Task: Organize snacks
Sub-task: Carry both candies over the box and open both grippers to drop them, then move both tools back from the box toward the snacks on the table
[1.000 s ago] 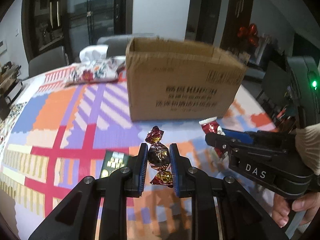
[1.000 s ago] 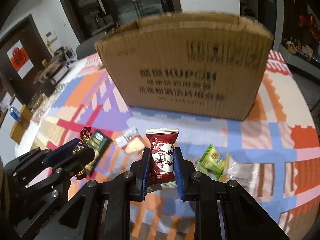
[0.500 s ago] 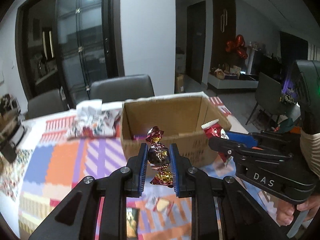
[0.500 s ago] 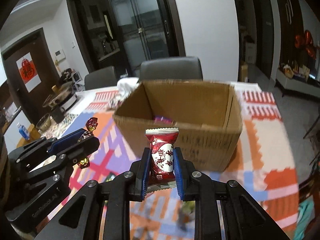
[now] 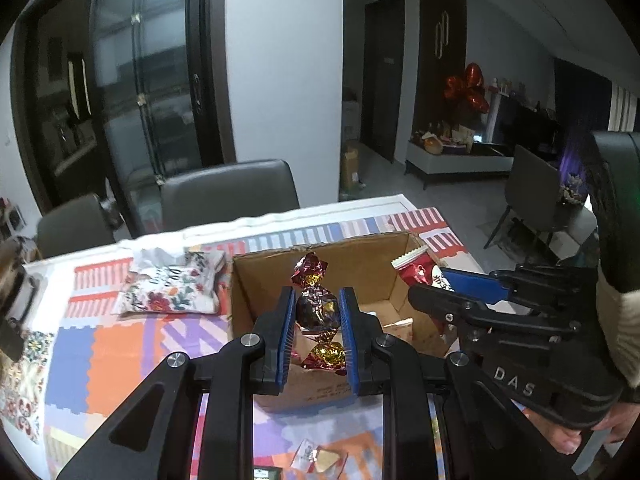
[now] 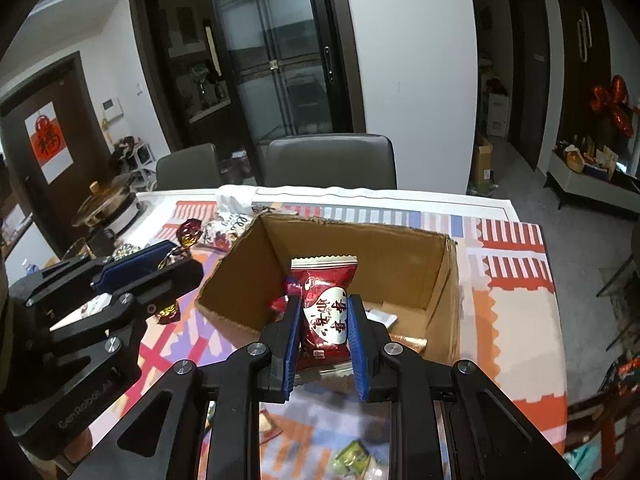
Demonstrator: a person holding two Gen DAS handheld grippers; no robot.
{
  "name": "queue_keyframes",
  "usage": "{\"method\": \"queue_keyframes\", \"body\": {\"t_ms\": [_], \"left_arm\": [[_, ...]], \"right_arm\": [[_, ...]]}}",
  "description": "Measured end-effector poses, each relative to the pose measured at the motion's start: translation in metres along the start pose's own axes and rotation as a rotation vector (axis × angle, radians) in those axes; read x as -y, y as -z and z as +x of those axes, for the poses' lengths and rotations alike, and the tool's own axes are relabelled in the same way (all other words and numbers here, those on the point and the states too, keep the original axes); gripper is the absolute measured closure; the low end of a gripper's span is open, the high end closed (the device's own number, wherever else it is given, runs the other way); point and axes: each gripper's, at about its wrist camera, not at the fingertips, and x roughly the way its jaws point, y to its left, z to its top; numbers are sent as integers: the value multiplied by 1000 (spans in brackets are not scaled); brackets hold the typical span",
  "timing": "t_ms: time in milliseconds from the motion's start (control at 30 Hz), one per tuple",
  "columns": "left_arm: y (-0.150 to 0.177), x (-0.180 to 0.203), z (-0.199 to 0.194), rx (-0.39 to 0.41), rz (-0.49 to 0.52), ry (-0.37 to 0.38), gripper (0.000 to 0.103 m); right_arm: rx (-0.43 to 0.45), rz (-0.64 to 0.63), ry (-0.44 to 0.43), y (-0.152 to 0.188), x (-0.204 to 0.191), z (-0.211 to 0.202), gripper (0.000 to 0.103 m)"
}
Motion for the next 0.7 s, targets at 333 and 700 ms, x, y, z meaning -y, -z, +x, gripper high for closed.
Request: {"method": "queue_keyframes", "body": {"t_ms": [333, 700], "left_arm": [[-2, -14, 21, -38, -9, -98, 46], [47, -20, -28, -13, -24, -167, 45]], "right_arm": [[-22, -14, 106, -9, 6, 18, 55], [-7, -47, 59, 36, -14, -5, 55]]}}
